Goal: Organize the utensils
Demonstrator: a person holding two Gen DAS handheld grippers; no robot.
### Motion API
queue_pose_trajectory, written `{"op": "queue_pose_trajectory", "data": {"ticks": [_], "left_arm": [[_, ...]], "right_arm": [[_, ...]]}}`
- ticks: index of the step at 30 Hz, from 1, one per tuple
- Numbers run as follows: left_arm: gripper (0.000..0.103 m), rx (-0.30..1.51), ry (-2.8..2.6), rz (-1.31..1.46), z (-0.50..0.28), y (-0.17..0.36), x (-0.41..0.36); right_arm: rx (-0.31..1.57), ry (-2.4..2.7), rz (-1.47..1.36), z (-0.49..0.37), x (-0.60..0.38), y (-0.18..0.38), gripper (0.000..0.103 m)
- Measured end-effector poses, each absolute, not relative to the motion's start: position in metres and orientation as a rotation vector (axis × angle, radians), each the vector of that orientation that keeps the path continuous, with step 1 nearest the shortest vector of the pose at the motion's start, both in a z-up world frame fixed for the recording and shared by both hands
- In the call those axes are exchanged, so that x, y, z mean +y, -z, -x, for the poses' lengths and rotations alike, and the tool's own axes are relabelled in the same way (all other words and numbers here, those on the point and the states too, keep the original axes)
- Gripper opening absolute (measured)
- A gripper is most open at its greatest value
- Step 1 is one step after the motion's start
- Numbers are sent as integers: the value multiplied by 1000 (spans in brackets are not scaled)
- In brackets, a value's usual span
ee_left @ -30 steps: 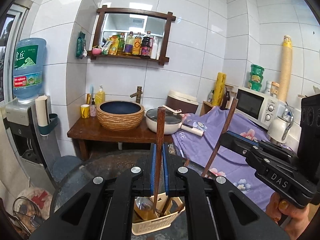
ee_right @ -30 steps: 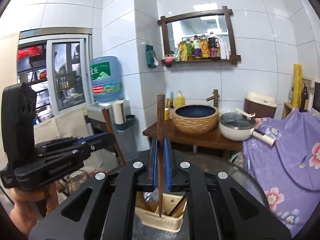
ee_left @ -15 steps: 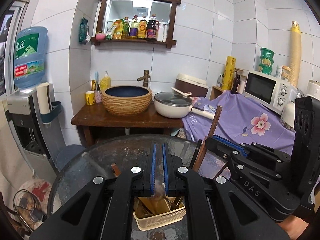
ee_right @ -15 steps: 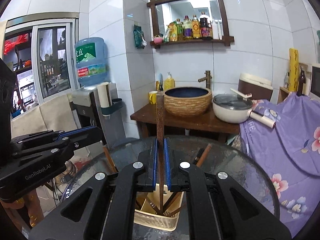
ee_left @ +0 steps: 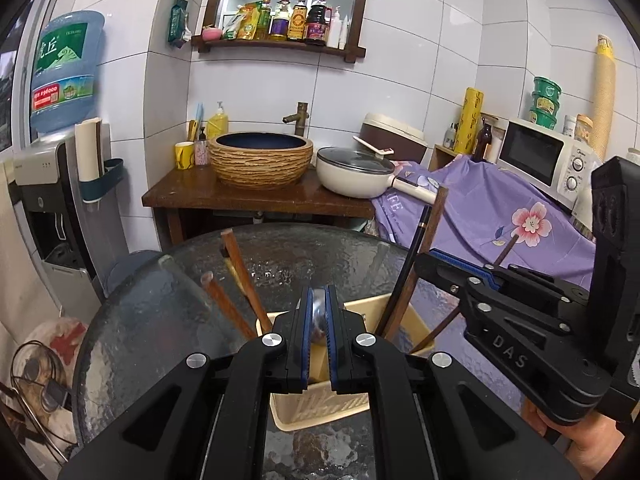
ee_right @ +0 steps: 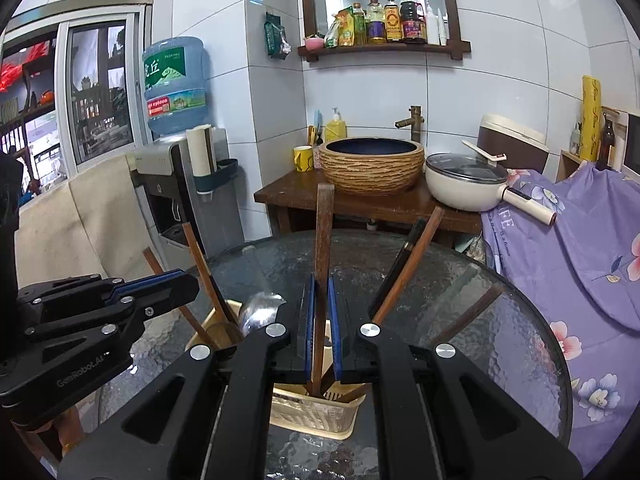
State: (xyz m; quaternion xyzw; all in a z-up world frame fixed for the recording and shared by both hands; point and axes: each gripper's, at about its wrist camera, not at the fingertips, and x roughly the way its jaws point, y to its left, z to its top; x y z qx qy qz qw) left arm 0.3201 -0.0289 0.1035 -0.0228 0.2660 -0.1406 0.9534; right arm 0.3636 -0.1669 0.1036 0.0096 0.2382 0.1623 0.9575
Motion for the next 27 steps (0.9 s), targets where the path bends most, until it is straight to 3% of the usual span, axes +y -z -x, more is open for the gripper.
{"op": "queue_pose_trajectory", "data": {"ticks": [3,5,7,14,16,22,25,27], "left_arm": [[6,518,286,49,-310,-101,-28],[6,502,286,54,-302,-99,-27],[6,490,289,54,-293,-97,-26],[6,451,300,48,-260,-91,-22],[7,453,312,44,-251,-89,-23],[11,433,312,19,-217,-79,-27],[19,415,300,28,-197,-72,-23],[38,390,273,39,-182,-67,-18]], "right_arm": [[494,-345,-2,-362,-163,-98,8],[489,-343,9,-358,-162,-98,21],[461,-332,9,-351,-165,-100,66],[344,-331,-11,-304,-182,-112,69],[337,-343,-29,-289,-186,-110,84],[329,-348,-56,-238,-195,-98,86],[304,-335,-34,-209,-196,-88,91],[292,-322,-28,-193,-200,-80,91]]}}
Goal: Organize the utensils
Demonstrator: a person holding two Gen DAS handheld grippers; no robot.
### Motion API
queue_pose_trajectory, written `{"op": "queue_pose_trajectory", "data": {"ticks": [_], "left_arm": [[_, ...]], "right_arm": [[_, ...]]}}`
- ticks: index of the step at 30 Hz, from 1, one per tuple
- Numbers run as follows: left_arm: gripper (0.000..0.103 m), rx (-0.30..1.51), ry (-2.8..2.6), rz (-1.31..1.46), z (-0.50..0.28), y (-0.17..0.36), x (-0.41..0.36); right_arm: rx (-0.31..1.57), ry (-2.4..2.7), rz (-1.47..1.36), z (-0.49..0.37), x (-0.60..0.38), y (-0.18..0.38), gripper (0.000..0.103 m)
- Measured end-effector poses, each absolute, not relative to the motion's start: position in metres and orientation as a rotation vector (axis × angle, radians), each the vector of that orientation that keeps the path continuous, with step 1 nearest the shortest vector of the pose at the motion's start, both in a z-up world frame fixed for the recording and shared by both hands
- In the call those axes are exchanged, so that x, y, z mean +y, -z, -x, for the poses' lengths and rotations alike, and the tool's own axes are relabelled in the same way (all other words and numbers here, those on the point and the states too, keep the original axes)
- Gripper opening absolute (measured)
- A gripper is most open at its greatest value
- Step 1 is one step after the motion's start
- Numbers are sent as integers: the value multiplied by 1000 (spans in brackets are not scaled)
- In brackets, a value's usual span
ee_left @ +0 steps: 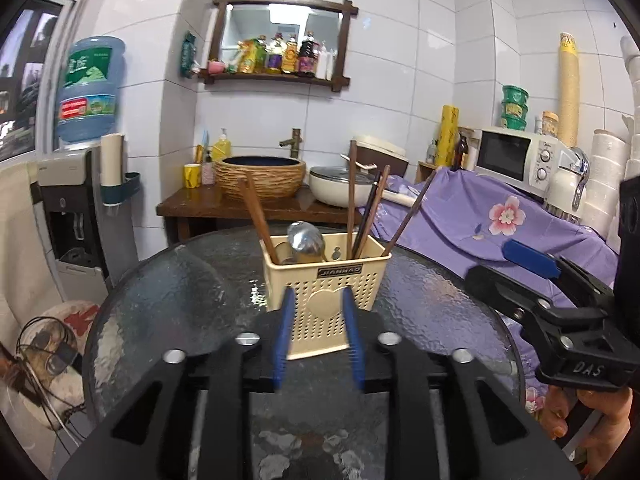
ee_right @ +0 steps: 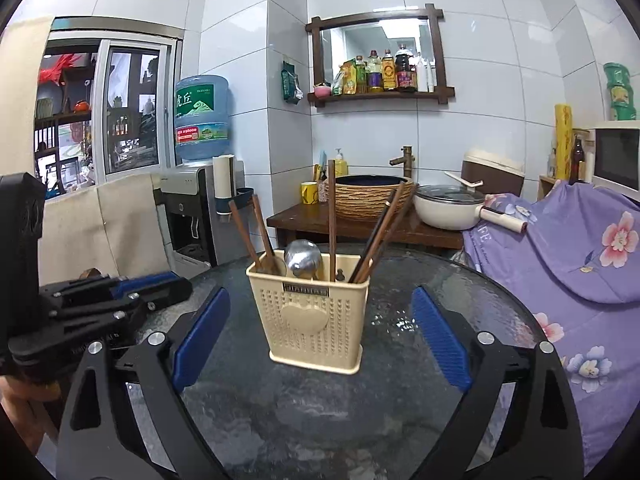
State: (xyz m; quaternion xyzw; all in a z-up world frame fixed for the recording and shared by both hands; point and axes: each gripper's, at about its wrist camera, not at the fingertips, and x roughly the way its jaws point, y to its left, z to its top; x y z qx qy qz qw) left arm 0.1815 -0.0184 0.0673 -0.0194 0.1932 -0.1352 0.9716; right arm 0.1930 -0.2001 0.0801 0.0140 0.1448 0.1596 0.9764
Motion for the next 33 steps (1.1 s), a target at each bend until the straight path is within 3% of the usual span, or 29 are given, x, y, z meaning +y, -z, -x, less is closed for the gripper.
{"op": "queue_pose_trajectory", "data": {"ticks": [1,4,6,8,12,22,33], "left_arm": [[51,368,254,53,-170,-64,-14],[62,326,227,67,-143,-56,-4],[76,282,210,55,-122,-52,0],[97,220,183,40,-100,-51,3],[97,129,160,37,-61,-47,9],[97,156,180,-12,-21,-26,-1],[97,191,155,31,-10,-16,4]], "right_arm": [[293,-321,-26,-184,-202,-75,92],[294,-300,-19,-158,-207,-59,97],[282,-295,-12,-138,-209,-47,97],[272,-292,-4,-123,-210,-39,97],[256,-290,0,-91,-209,-25,97],[222,-267,-6,-26,-214,-15,97],[221,-236,-34,-18,-225,-15,97]]}}
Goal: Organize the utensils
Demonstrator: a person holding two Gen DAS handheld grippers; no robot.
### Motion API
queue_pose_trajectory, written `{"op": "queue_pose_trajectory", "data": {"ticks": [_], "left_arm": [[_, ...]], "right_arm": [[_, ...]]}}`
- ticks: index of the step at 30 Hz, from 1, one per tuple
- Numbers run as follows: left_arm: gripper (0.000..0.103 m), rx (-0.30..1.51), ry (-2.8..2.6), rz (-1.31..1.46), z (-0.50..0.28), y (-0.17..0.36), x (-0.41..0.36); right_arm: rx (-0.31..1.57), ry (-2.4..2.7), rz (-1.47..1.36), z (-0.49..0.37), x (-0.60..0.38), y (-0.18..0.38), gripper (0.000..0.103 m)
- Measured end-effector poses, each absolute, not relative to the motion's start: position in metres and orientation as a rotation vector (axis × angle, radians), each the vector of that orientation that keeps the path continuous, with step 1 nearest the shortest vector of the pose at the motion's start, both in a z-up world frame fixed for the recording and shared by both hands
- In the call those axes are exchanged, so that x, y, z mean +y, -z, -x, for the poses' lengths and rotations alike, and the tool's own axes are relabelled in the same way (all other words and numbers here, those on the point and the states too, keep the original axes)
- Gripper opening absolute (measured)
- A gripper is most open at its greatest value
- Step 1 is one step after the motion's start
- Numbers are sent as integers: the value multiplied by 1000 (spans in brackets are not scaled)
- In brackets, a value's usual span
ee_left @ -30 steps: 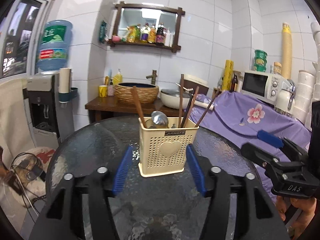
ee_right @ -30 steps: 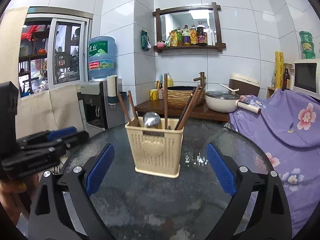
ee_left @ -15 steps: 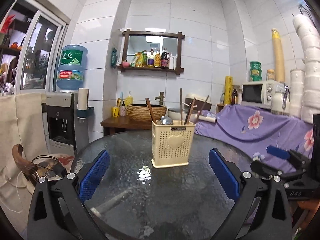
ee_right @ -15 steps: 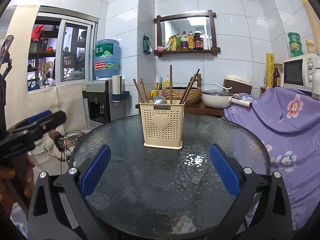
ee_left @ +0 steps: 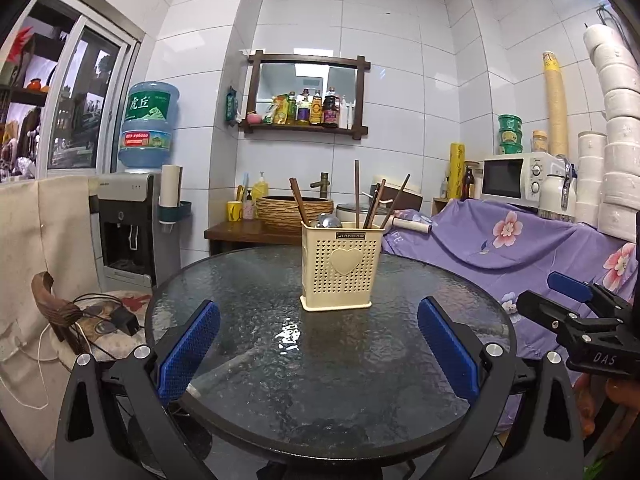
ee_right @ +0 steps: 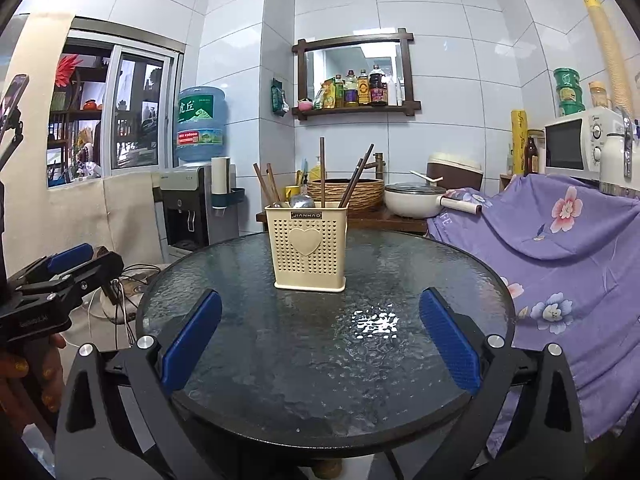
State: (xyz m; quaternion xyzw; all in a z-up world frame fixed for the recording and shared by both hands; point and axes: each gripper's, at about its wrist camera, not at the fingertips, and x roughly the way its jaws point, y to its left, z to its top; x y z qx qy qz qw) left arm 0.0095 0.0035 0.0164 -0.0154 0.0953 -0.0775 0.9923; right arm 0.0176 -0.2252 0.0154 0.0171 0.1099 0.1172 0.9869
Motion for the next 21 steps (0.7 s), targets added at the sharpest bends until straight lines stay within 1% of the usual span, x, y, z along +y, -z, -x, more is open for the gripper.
{"op": "queue_pose_trajectory", "data": {"ticks": [21], "left_arm": [[97,222,122,29,-15,-20,1]], "right_arm": [[241,-238,-43,-23,-224,-14,97]]}}
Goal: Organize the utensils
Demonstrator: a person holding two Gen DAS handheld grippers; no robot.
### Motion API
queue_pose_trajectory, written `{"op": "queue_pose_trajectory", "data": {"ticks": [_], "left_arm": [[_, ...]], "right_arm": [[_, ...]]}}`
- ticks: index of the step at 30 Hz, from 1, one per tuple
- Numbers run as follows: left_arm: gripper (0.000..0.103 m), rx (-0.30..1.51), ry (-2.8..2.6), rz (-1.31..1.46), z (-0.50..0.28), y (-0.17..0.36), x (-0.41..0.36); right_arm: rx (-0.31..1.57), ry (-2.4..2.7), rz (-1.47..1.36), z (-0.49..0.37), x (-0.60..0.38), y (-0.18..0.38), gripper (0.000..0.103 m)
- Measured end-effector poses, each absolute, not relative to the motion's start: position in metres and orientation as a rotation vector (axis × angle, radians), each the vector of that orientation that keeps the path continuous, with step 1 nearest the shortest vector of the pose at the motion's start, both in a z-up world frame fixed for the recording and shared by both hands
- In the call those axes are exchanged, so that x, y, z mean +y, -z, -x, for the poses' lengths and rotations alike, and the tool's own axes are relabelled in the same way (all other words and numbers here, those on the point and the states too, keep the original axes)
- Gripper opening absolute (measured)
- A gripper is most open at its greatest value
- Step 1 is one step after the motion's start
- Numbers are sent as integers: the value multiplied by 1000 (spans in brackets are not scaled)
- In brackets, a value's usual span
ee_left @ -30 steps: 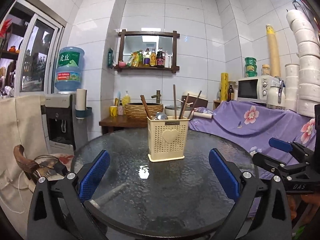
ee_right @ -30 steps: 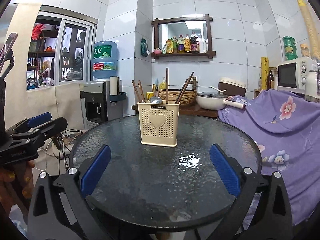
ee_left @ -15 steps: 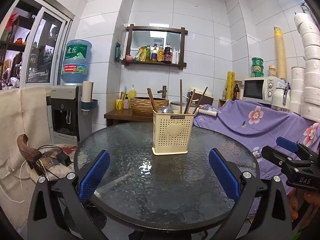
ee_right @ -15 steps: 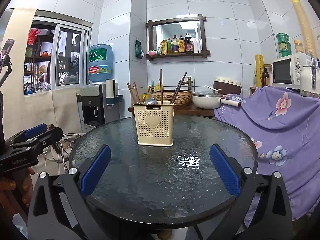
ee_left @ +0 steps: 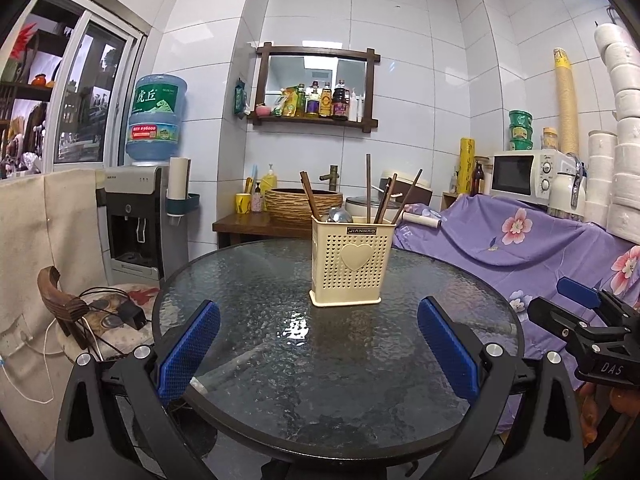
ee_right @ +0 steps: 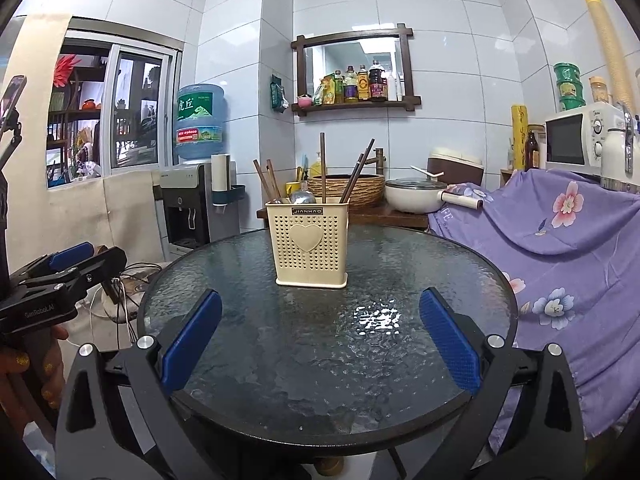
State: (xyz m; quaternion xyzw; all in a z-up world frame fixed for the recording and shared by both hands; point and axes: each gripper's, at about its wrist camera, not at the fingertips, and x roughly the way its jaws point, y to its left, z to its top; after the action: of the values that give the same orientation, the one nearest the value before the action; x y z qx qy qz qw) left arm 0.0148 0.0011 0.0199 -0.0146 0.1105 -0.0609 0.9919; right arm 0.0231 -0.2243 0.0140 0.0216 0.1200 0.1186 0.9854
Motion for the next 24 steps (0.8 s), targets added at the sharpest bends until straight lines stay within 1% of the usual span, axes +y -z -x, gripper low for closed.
{"op": "queue_pose_trajectory", "data": {"ticks": [24], "left_arm": [[97,239,113,33,-17,-20,1]], "right_arm": [[255,-238,-53,-27,-227,-14,97]]}}
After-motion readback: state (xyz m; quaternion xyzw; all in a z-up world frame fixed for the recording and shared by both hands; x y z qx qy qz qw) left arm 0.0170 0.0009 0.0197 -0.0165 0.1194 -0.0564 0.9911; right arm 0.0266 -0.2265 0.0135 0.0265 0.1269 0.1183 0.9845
